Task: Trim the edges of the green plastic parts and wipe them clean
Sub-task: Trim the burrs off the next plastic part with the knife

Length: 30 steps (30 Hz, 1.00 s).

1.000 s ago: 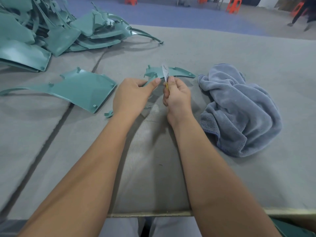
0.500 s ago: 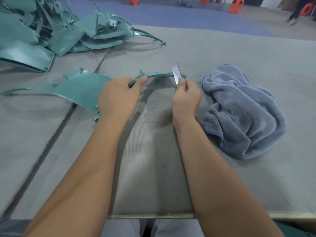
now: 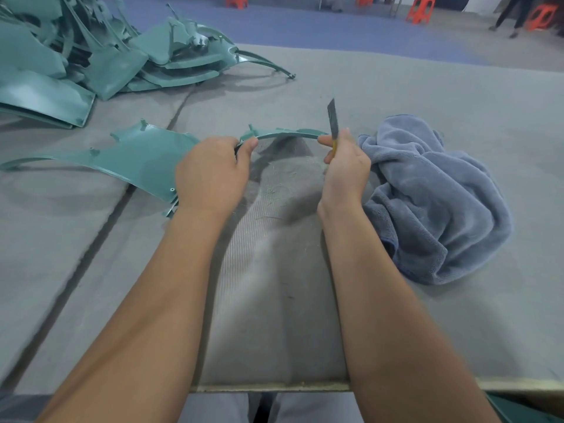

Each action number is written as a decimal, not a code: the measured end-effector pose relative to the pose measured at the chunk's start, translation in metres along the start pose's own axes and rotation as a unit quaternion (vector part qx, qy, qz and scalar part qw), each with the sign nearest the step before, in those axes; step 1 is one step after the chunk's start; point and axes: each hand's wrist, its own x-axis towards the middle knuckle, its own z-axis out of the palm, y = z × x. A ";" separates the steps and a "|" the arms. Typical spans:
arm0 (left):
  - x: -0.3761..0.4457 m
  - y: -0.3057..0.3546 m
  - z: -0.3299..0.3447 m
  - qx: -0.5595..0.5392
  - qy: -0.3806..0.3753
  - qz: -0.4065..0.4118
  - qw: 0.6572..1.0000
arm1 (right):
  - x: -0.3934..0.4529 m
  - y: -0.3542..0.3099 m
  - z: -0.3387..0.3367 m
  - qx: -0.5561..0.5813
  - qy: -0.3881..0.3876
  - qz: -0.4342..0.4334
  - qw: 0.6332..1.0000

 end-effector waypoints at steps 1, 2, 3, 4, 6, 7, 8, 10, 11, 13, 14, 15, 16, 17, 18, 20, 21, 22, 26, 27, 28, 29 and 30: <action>-0.001 0.001 0.000 -0.003 0.006 0.006 1.000 | 0.000 0.001 0.001 -0.011 -0.004 -0.003 1.000; -0.002 0.002 0.000 -0.009 0.017 0.013 1.000 | 0.001 0.001 0.003 -0.022 -0.013 -0.009 1.000; -0.003 0.003 0.000 -0.015 0.029 0.022 0.999 | 0.001 0.003 0.004 -0.037 -0.027 -0.014 0.999; -0.003 0.004 0.000 -0.015 0.036 0.031 0.999 | 0.001 0.004 0.005 -0.050 -0.047 -0.014 0.998; -0.004 0.006 0.002 -0.013 0.031 0.044 0.998 | 0.001 0.008 0.006 -0.068 -0.082 -0.016 0.994; -0.005 0.007 0.003 -0.016 0.028 0.045 0.998 | 0.001 0.011 0.006 -0.086 -0.087 -0.021 0.992; -0.005 0.007 0.004 -0.018 0.028 0.043 0.999 | 0.002 0.013 0.007 -0.106 -0.085 -0.030 0.990; -0.008 0.008 0.005 -0.031 0.034 0.042 0.998 | 0.004 0.017 0.007 -0.130 -0.075 -0.046 0.988; -0.009 0.008 0.005 -0.040 0.039 0.040 0.998 | 0.006 0.017 0.007 -0.131 -0.072 -0.047 0.988; -0.009 0.008 0.005 -0.060 0.052 0.027 0.996 | 0.008 0.019 0.009 -0.124 -0.078 -0.045 0.988; -0.009 0.009 0.006 -0.063 0.053 0.021 0.996 | 0.008 0.020 0.010 -0.124 -0.088 -0.048 0.987; -0.009 0.010 0.008 -0.059 0.049 0.020 0.997 | 0.007 0.020 0.012 -0.132 -0.102 -0.056 0.984; -0.009 0.011 0.009 -0.053 0.042 0.022 0.997 | 0.005 0.021 0.014 -0.143 -0.116 -0.067 0.981; -0.009 0.012 0.011 -0.049 0.037 0.026 0.998 | 0.004 0.022 0.015 -0.155 -0.123 -0.076 0.977; -0.010 0.013 0.011 -0.047 0.035 0.026 0.998 | 0.003 0.023 0.016 -0.161 -0.126 -0.080 0.976; -0.010 0.014 0.012 -0.048 0.036 0.016 0.998 | 0.004 0.022 0.014 -0.150 -0.134 -0.072 0.977; -0.009 0.014 0.011 -0.049 0.035 0.011 0.998 | 0.004 0.022 0.013 -0.141 -0.144 -0.070 0.977; -0.009 0.014 0.011 -0.051 0.033 0.008 0.998 | 0.003 0.021 0.012 -0.135 -0.160 -0.067 0.975; -0.010 0.015 0.010 -0.064 0.035 0.009 0.997 | 0.001 0.019 0.010 -0.124 -0.144 -0.054 0.980; -0.011 0.014 0.009 -0.069 0.038 0.007 0.997 | 0.003 0.018 0.009 -0.116 -0.111 -0.041 0.986; -0.011 0.014 0.009 -0.073 0.041 0.006 0.996 | 0.006 0.018 0.008 -0.108 -0.080 -0.032 0.990; -0.012 0.014 0.008 -0.076 0.044 0.006 0.996 | 0.008 0.019 0.008 -0.105 -0.059 -0.031 0.992; -0.012 0.014 0.008 -0.078 0.045 0.006 0.996 | 0.010 0.020 0.008 -0.117 -0.054 -0.042 0.991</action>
